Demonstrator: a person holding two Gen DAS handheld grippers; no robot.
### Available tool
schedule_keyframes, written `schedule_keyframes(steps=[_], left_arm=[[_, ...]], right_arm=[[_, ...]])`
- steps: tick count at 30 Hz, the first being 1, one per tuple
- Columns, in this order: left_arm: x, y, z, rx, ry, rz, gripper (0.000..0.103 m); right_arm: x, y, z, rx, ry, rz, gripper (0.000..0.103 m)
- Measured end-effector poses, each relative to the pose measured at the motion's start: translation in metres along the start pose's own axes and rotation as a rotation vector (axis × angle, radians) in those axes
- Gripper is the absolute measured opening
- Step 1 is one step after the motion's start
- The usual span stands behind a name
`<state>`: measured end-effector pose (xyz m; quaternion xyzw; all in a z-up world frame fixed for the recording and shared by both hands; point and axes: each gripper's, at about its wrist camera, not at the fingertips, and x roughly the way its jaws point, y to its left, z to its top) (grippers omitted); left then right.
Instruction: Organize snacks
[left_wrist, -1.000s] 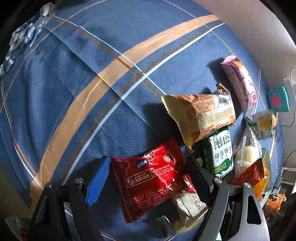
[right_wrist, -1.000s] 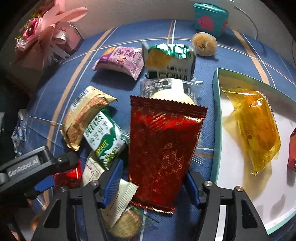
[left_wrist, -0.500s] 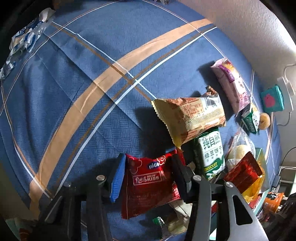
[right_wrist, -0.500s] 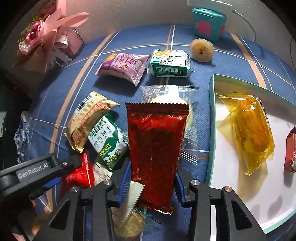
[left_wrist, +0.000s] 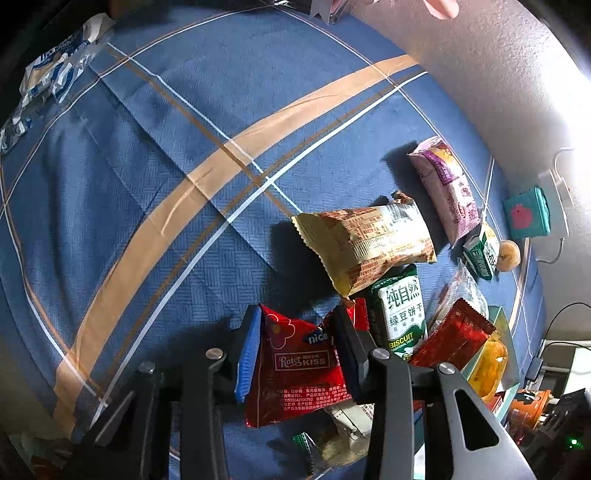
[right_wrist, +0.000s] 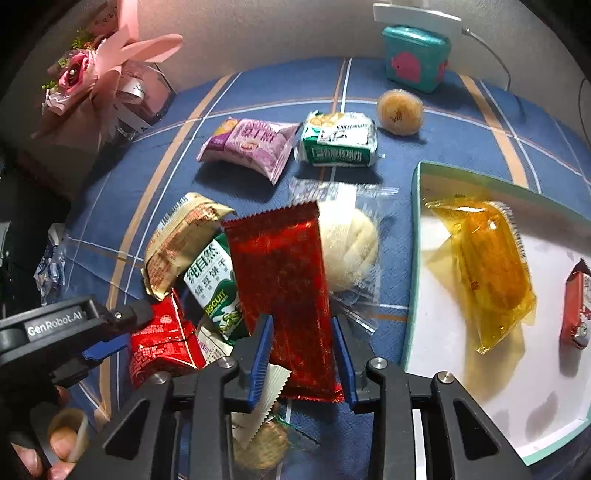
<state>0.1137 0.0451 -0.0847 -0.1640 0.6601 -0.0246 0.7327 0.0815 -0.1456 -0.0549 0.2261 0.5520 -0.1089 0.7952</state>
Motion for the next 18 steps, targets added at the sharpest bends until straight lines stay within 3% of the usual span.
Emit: schedule_keyframes(steps=[4,5,6,7,11,13,18], left_arm=[[0.005,0.005,0.002,-0.021,0.014,-0.013,0.045],[0.005,0.007,0.002,-0.031,0.021,-0.016,0.050],[0.009,0.009,0.003,-0.039,0.023,-0.017,0.068],[0.008,0.010,0.004,-0.041,0.018,-0.016,0.076],[0.002,0.006,0.004,0.006,-0.003,0.026,0.079],[0.003,0.002,0.002,0.032,-0.003,0.044,0.087],[0.022,-0.003,-0.005,0.056,0.052,0.071,0.087]], right_arm=[[0.003,0.001,-0.001,-0.007,0.004,0.006,0.035],[0.003,0.001,-0.001,-0.008,0.007,0.009,0.035],[0.005,0.001,0.000,-0.008,0.008,0.011,0.035],[0.005,0.001,0.000,-0.009,0.009,0.013,0.036],[0.006,0.000,-0.001,0.000,0.008,0.021,0.037],[0.006,0.000,0.000,-0.004,0.008,0.017,0.045],[0.011,0.007,-0.001,-0.031,0.020,0.008,0.057]])
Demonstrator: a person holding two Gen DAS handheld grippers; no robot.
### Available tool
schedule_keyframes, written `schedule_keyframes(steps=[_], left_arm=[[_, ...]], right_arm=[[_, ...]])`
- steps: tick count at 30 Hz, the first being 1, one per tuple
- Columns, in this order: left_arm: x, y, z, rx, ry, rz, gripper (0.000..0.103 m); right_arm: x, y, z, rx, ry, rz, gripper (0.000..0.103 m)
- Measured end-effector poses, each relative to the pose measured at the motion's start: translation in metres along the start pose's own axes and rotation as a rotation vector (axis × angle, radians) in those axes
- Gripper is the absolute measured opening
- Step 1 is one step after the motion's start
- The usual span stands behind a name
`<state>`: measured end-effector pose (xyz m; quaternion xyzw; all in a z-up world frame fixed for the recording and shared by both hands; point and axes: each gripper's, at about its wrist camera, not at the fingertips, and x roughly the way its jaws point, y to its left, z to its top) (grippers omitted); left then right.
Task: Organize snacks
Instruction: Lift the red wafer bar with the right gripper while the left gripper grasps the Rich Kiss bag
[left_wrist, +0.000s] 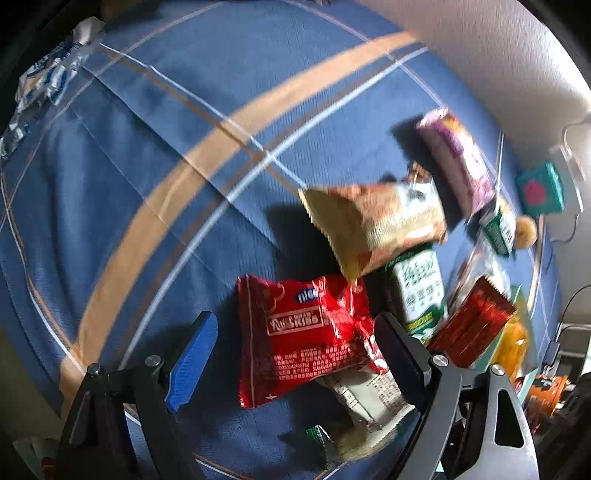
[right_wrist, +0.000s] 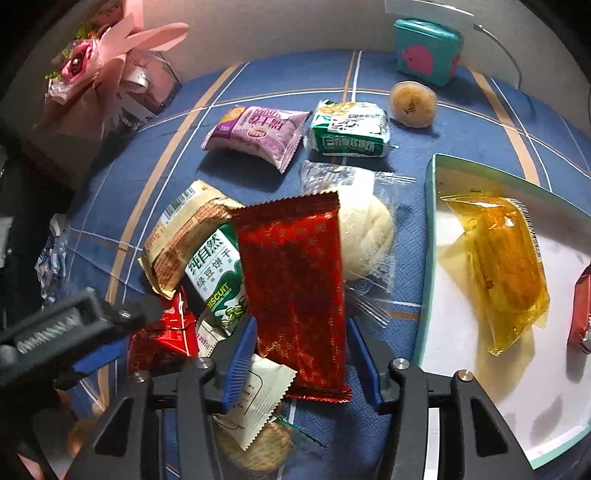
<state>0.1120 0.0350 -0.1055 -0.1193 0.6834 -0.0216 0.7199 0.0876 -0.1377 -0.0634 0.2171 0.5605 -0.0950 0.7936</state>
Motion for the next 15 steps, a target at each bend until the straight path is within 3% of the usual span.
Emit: schedule_keyframes(steps=[3,7,11,12,13,15], left_arm=[[0.012,0.002,-0.006,-0.011,0.030,0.009,0.087],[0.008,0.004,-0.007,-0.001,0.001,0.025,0.069],[0.005,0.012,-0.005,-0.023,-0.003,0.009,0.061],[0.003,0.016,-0.004,-0.030,-0.008,0.007,0.056],[0.001,0.020,-0.001,-0.035,-0.010,0.007,0.043],[0.002,0.027,0.002,-0.043,-0.010,0.003,0.042]], right_arm=[[0.003,0.006,0.000,-0.017,-0.003,-0.018,0.062],[0.012,0.010,0.000,-0.033,0.003,-0.049,0.062],[0.020,0.017,-0.002,-0.061,0.007,-0.076,0.062],[0.022,0.019,-0.002,-0.068,0.003,-0.081,0.063],[0.023,0.021,-0.002,-0.073,-0.002,-0.085,0.064],[0.024,0.023,-0.002,-0.082,-0.006,-0.097,0.066]])
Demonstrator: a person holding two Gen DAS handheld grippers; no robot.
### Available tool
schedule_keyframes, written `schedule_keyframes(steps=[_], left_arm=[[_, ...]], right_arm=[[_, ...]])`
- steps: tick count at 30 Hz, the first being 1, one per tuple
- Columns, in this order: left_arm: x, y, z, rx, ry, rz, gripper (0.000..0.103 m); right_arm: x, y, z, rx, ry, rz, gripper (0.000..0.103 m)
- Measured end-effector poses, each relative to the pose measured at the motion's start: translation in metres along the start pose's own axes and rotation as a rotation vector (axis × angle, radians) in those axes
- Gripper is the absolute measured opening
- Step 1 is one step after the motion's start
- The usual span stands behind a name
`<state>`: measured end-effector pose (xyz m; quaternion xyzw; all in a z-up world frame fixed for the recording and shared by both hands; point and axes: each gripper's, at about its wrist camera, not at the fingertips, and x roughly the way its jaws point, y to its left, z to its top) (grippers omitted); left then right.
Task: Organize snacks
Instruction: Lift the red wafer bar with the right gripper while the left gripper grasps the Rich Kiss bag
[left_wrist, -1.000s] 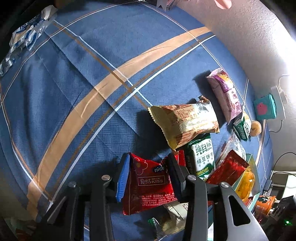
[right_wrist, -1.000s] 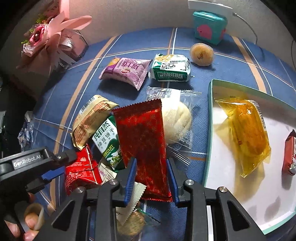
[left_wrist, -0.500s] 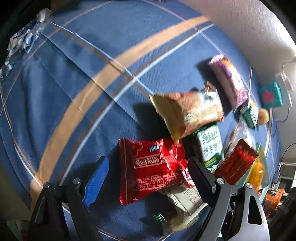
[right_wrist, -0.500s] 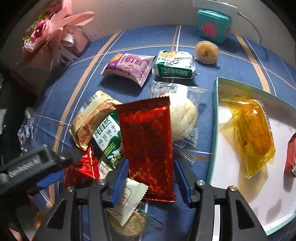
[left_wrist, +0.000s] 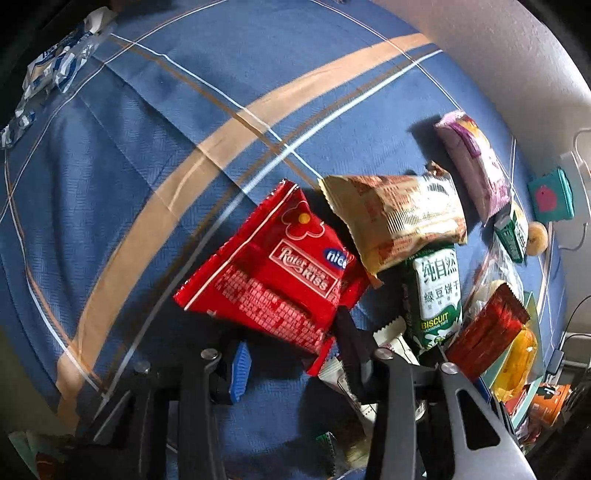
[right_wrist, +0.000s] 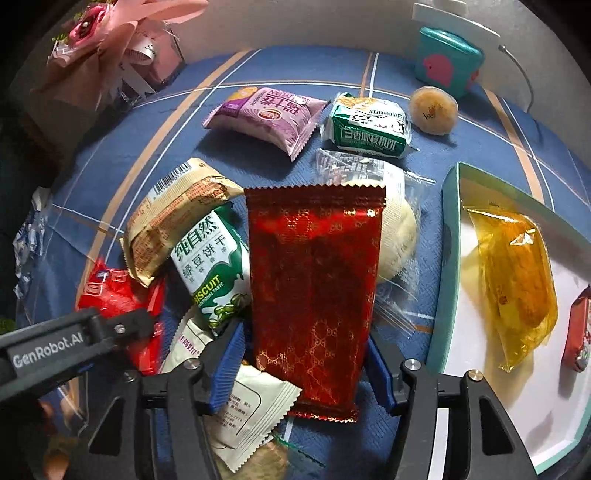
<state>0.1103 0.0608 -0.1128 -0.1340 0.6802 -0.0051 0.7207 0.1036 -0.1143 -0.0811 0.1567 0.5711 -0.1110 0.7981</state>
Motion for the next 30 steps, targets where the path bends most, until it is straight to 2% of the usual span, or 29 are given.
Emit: schedule_keyframes(steps=[6,8,10,13,23,26,27,30], left_arm=[[-0.007,0.013,0.002,-0.026,0.005,-0.043,0.042],[-0.009,0.018,0.004,-0.037,0.008,-0.061,0.038],[-0.014,0.025,0.008,-0.038,0.005,-0.073,0.037],[-0.019,0.021,0.012,-0.037,-0.008,-0.089,0.033],[-0.049,0.037,0.008,-0.052,-0.038,-0.171,0.030],[-0.064,0.043,0.010,-0.050,-0.058,-0.195,0.029],[-0.066,0.043,0.010,-0.050,-0.065,-0.200,0.029],[-0.077,0.047,0.009,-0.054,-0.084,-0.221,0.029]], right_arm=[[0.001,-0.001,0.000,0.024,-0.010,-0.014,0.064],[0.002,-0.004,0.002,0.029,-0.010,-0.014,0.052],[0.001,-0.003,0.002,0.027,-0.008,-0.012,0.047],[-0.001,-0.009,0.005,0.020,-0.009,-0.003,0.045],[-0.020,-0.024,0.004,0.054,-0.009,0.068,0.041],[-0.033,-0.028,0.001,0.076,-0.020,0.114,0.033],[-0.036,-0.030,0.000,0.081,-0.027,0.120,0.024],[-0.044,-0.034,0.001,0.082,-0.038,0.129,0.021]])
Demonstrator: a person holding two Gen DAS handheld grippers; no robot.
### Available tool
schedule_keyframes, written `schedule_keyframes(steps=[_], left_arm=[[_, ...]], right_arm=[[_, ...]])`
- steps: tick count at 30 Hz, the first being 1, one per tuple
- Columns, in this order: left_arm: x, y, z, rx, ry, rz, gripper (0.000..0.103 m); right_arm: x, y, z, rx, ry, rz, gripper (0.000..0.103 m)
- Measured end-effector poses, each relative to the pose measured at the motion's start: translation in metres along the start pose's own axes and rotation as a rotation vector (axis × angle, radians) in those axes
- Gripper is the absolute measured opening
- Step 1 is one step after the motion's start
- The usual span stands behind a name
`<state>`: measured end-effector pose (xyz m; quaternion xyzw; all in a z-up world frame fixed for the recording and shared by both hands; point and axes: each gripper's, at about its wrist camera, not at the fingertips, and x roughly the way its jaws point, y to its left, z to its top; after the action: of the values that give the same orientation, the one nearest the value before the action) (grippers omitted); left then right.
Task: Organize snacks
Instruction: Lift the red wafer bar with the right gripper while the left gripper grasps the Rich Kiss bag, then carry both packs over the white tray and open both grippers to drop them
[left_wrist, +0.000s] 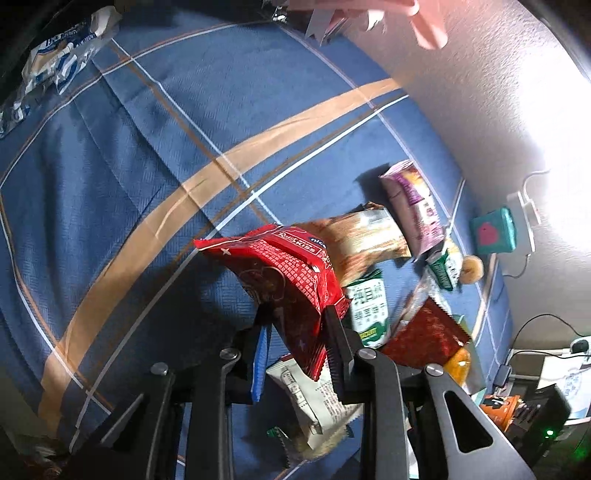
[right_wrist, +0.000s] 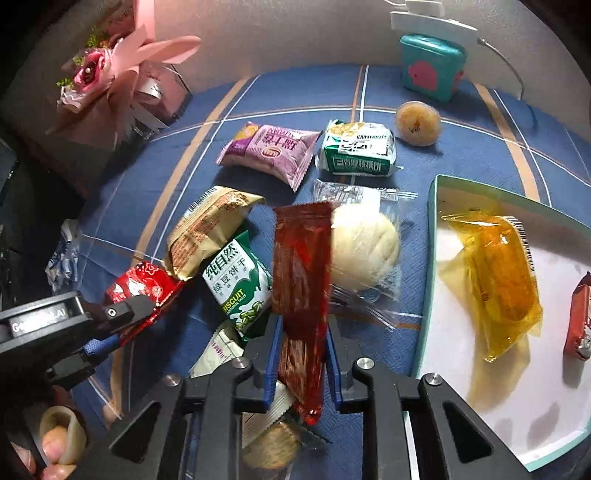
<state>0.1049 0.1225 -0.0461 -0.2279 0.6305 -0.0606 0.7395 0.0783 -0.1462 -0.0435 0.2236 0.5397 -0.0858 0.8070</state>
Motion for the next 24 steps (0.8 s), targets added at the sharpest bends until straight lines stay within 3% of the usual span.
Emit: schedule_keyframes(steps=[6,14,24], left_arm=[[-0.029,-0.002,-0.001,-0.007,-0.047,-0.043,0.029],[-0.016,-0.008,-0.001,-0.013,-0.048,-0.035,0.029],[-0.022,-0.021,-0.004,0.018,-0.081,-0.048,0.029]], right_arm=[[-0.005,-0.001,0.001,0.000,-0.001,0.022,0.016],[0.000,0.019,0.004,-0.063,-0.027,0.016,0.012],[-0.020,0.015,0.004,-0.043,-0.083,0.034,0.010]])
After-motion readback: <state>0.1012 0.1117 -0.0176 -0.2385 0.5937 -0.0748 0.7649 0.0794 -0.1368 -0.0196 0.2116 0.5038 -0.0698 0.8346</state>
